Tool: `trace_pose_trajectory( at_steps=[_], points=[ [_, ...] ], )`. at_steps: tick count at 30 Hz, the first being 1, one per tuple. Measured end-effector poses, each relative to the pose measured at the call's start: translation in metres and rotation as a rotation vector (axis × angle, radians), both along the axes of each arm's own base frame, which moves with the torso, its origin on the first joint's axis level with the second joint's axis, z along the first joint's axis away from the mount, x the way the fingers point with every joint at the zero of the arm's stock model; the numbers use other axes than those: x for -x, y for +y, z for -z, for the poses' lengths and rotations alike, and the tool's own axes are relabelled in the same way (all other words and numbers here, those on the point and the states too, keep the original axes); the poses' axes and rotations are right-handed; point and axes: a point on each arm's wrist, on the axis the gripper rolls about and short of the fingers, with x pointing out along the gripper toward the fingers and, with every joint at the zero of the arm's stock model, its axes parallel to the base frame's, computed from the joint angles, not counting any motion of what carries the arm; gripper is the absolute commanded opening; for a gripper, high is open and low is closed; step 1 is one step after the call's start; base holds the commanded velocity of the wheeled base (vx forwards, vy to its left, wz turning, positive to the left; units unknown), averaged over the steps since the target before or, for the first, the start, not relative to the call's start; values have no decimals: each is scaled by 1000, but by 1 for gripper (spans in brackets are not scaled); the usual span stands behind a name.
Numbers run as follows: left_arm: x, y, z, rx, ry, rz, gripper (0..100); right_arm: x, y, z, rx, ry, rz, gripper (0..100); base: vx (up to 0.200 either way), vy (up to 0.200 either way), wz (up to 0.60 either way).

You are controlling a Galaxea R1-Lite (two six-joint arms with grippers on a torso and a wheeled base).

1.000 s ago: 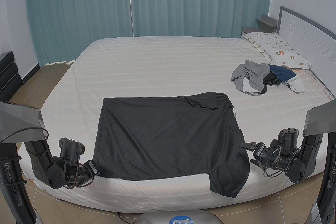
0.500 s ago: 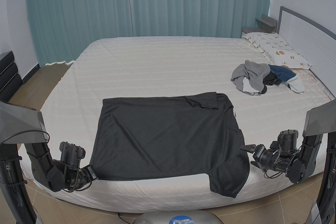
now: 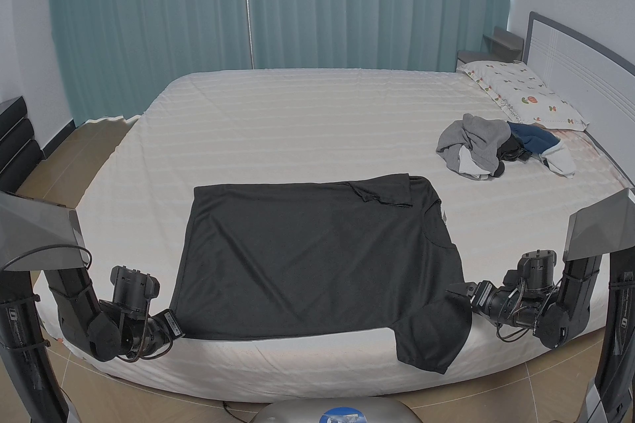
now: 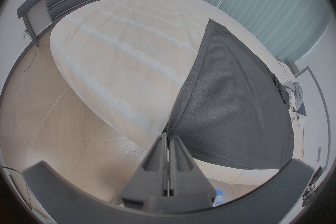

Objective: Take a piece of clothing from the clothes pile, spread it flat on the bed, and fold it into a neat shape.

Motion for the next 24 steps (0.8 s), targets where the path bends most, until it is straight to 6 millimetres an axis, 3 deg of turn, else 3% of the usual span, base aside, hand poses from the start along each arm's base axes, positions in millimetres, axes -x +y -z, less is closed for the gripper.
trace_pose_trajectory(
  at_steps=[12,23,24],
  points=[
    [0,0,-1,8,-3,2,0,4,-3,6,184,-61,-148,100,0,0,0],
    [-1,0,-1,9,-3,2,0,5,-4,11,168,-58,-206,100,0,0,0],
    [0,0,0,9,-2,2,0,4,-5,12,171,-60,-209,0,0,0,0]
  ],
)
